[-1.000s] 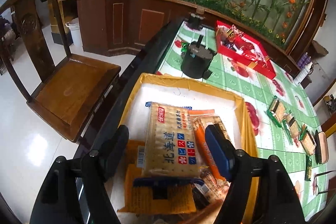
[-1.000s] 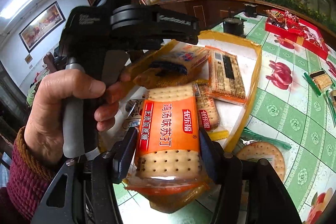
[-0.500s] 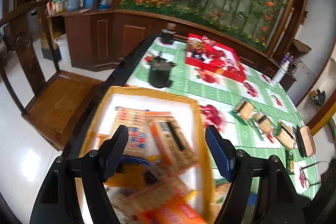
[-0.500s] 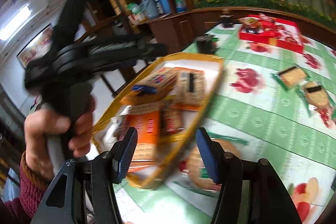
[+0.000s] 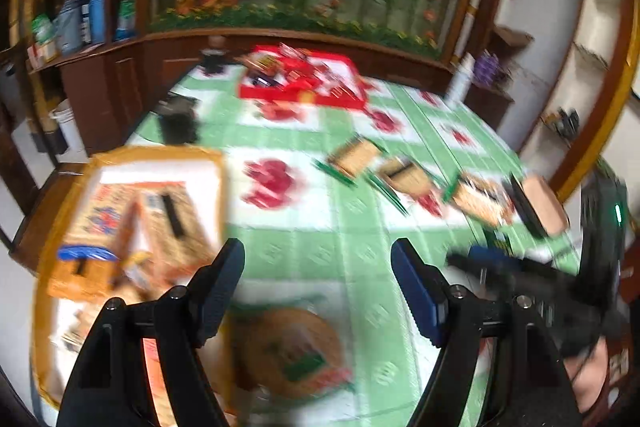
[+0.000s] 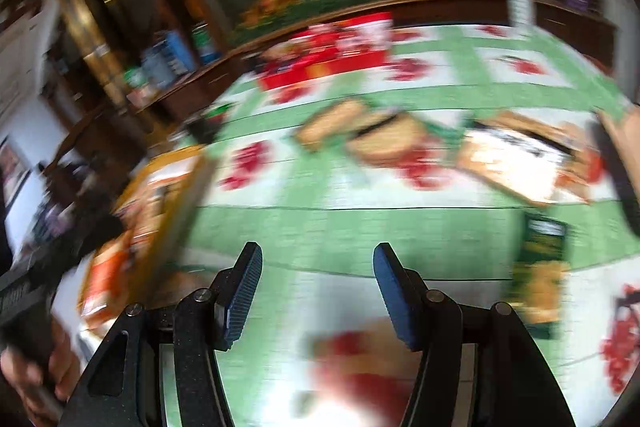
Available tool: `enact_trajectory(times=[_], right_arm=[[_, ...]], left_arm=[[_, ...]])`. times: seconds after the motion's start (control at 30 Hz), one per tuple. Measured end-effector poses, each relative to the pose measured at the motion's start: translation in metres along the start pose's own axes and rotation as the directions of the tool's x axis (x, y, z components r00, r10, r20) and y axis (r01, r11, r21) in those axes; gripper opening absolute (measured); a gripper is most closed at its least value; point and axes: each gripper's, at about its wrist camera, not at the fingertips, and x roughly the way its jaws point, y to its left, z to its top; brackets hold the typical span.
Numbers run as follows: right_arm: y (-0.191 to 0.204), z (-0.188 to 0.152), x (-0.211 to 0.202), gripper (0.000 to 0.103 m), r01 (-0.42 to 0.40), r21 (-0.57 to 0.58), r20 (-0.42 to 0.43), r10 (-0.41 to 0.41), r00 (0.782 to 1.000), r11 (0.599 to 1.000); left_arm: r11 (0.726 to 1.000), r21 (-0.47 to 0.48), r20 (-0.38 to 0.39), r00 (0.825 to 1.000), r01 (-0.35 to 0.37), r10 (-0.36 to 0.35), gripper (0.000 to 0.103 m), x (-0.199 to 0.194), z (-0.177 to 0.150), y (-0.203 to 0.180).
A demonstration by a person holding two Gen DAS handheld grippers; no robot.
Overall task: Organize snacks
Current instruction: 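Grasp the green beef cracker bag with the right tool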
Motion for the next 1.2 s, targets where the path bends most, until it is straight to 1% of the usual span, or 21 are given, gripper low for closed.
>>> enact_trajectory(times=[0.1,0.13,0.17,0.2,0.3,0.33,0.4,0.47,0.53,0.6,0.63,0.67,0.73,0.77,0.8,0.9,0.97,1.0,1.07,1.17,1.2], right_arm=[[-0.039,0.002,-0.009,0.062,0.135,0.057,0.013,-0.136,0.991,0.989],[-0.051,0.004,-0.010,0.062,0.177,0.072,0.012,-0.178,0.984,0.982],[-0.063,0.004,-0.011,0.066,0.233,0.088,0.001,-0.234,0.972,0.969],[-0.072,0.004,-0.012,0.067,0.261,0.101,-0.006,-0.262,0.965,0.960],[-0.097,0.005,-0.012,0.072,0.304,0.167,-0.037,-0.302,0.953,0.938],[-0.101,0.003,-0.012,0.072,0.303,0.172,-0.045,-0.299,0.953,0.937],[-0.101,0.002,-0.006,0.072,0.316,0.161,-0.071,-0.308,0.949,0.935],[-0.099,0.000,-0.002,0.072,0.321,0.139,-0.071,-0.314,0.947,0.937],[-0.093,0.001,0.004,0.071,0.365,0.080,-0.076,-0.359,0.930,0.928],[-0.086,0.000,0.010,0.067,0.400,0.030,-0.078,-0.396,0.915,0.916],[-0.084,-0.001,0.011,0.061,0.415,0.007,-0.077,-0.413,0.907,0.910],[-0.082,-0.001,0.012,0.053,0.416,-0.012,-0.071,-0.415,0.907,0.909],[-0.074,-0.003,0.014,0.050,0.384,-0.049,-0.072,-0.387,0.919,0.922],[-0.070,-0.002,0.016,0.050,0.371,-0.070,-0.074,-0.376,0.924,0.926],[-0.063,-0.003,0.019,0.049,0.336,-0.089,-0.076,-0.343,0.936,0.938],[-0.043,-0.002,0.025,0.049,0.207,-0.120,-0.097,-0.219,0.971,0.971],[-0.035,0.009,0.027,0.049,0.103,-0.095,-0.106,-0.113,0.988,0.990],[-0.032,0.015,0.029,0.049,0.087,-0.091,-0.102,-0.096,0.990,0.992],[-0.028,0.034,0.029,0.049,0.074,-0.098,-0.058,-0.080,0.995,0.992],[-0.030,0.046,0.023,0.049,-0.001,-0.084,0.028,0.003,1.000,0.996],[-0.033,0.045,0.022,0.049,-0.021,-0.079,0.043,0.025,0.999,0.997]], left_arm=[[0.999,0.043,-0.044,0.999,0.020,-0.018,0.075,0.010,-0.015,-0.017],[0.999,0.050,-0.050,0.999,0.021,-0.018,0.075,0.012,-0.019,-0.021],[0.998,0.052,-0.053,0.998,0.019,-0.016,0.075,0.013,-0.020,-0.022],[0.998,0.056,-0.056,0.998,0.019,-0.015,0.075,0.014,-0.022,-0.024],[0.998,0.064,-0.065,0.998,0.014,-0.010,0.075,0.017,-0.024,-0.025],[0.998,0.068,-0.065,0.998,0.011,-0.007,0.075,0.017,-0.024,-0.025],[0.997,0.072,-0.064,0.998,0.007,-0.002,0.075,0.017,-0.024,-0.025],[0.998,0.068,-0.064,0.998,0.014,-0.010,0.075,0.017,-0.025,-0.025],[0.997,0.072,-0.066,0.998,0.014,-0.010,0.075,0.017,-0.024,-0.024],[0.997,0.073,-0.063,0.998,0.014,-0.010,0.075,0.017,-0.024,-0.023],[0.997,0.072,-0.064,0.998,0.014,-0.010,0.075,0.016,-0.024,-0.023],[0.997,0.070,-0.063,0.998,0.014,-0.010,0.075,0.016,-0.024,-0.023],[0.998,0.068,-0.061,0.998,0.018,-0.013,0.075,0.016,-0.024,-0.022],[0.998,0.068,-0.063,0.998,0.017,-0.013,0.075,0.016,-0.024,-0.022],[0.998,0.067,-0.066,0.998,0.018,-0.013,0.075,0.017,-0.024,-0.022],[0.998,0.063,-0.073,0.997,0.027,-0.022,0.075,0.016,-0.022,-0.022],[0.998,0.060,-0.091,0.995,0.037,-0.031,0.075,0.018,-0.016,-0.023],[0.997,0.063,-0.097,0.995,0.036,-0.030,0.075,0.019,-0.011,-0.025],[0.996,0.083,-0.105,0.994,0.034,-0.025,0.075,0.022,0.003,-0.029],[0.993,0.121,-0.127,0.992,0.005,0.010,0.075,0.033,0.033,-0.035],[0.991,0.129,-0.125,0.991,-0.022,0.039,0.075,0.040,0.046,-0.036]])
